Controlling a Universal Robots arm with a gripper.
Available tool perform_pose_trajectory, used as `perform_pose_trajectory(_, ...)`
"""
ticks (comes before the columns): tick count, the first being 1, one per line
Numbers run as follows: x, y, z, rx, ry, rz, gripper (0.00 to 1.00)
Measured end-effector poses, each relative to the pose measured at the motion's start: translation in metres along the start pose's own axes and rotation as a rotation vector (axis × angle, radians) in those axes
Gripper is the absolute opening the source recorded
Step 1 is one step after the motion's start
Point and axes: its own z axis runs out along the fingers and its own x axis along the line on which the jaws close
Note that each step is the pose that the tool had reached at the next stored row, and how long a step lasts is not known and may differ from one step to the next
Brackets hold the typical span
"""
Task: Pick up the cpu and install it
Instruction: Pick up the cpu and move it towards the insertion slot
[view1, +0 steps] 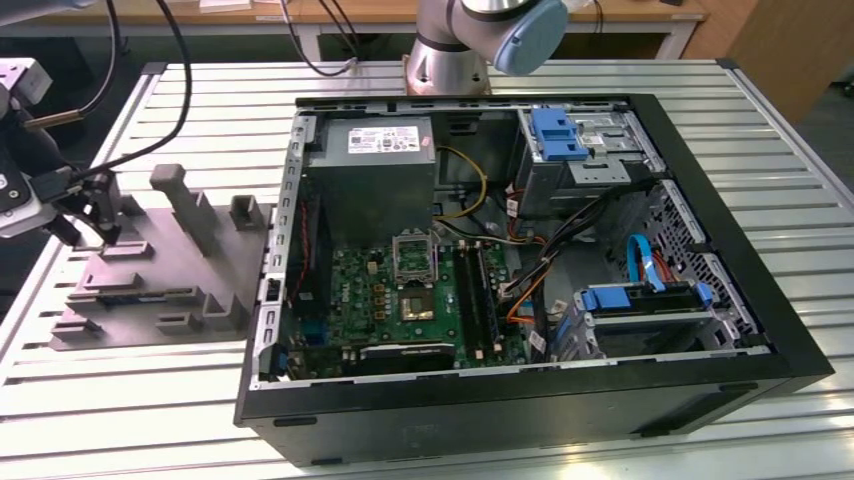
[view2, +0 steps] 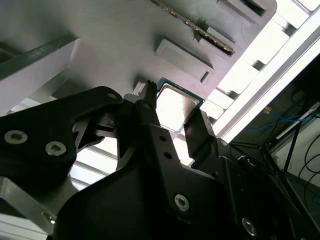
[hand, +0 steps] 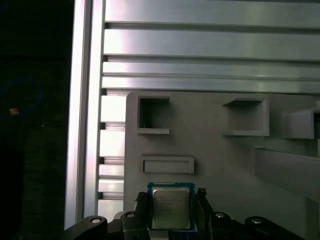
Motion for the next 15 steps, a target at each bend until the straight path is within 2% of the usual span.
perform_pose_trajectory(15,0.0,0.0003,-0.0051,0.0,0.0001,0.0,0.47)
